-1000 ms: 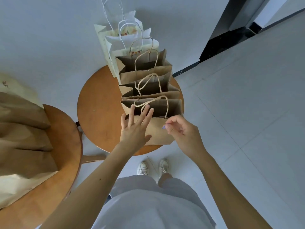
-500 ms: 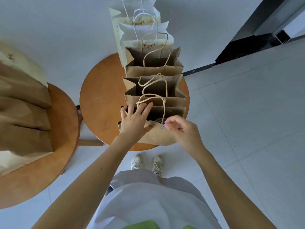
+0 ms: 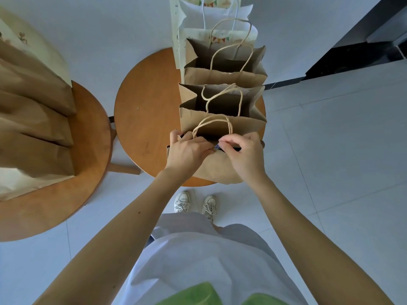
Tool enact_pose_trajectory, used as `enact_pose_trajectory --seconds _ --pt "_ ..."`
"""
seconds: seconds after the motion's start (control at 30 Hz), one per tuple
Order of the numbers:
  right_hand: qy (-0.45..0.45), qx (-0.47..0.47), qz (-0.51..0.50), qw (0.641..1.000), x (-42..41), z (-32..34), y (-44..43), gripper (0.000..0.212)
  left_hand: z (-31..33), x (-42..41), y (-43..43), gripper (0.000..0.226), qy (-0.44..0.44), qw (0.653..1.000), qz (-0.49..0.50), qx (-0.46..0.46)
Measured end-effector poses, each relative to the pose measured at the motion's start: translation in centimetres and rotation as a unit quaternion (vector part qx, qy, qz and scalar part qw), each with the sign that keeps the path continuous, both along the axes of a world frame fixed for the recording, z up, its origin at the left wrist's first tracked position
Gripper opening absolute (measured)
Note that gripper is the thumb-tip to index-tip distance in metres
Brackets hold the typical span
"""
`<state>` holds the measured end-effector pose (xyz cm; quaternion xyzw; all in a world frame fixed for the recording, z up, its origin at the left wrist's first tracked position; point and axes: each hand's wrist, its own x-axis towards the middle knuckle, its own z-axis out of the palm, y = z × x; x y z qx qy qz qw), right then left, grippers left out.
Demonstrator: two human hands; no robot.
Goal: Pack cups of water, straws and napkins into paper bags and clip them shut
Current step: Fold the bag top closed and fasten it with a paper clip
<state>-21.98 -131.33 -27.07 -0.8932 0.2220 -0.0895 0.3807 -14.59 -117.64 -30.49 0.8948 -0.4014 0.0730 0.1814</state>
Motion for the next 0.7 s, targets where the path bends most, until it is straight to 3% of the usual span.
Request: enact_pose_trajectory --seconds 0.2,0.47,0.7 --pt "0.035 -0.029 0.022 0.999 0.7 -0.3 -0.2 0.015 -0.3 0.2 -0.3 0.031 -0.012 1.000 0.009 -0.018" --pt "-0.039 -0.080 0.041 0.995 0.9 -1.0 -0.1 0.019 -0.9 0.3 -0.3 0.028 -0.046 0.998 0.012 -0.039" --pt "-0.084 -0.125 0.045 0.988 0.8 -1.4 0.0 0.010 -0.9 0.0 -0.3 0.028 -0.059 0.997 0.010 -0.042"
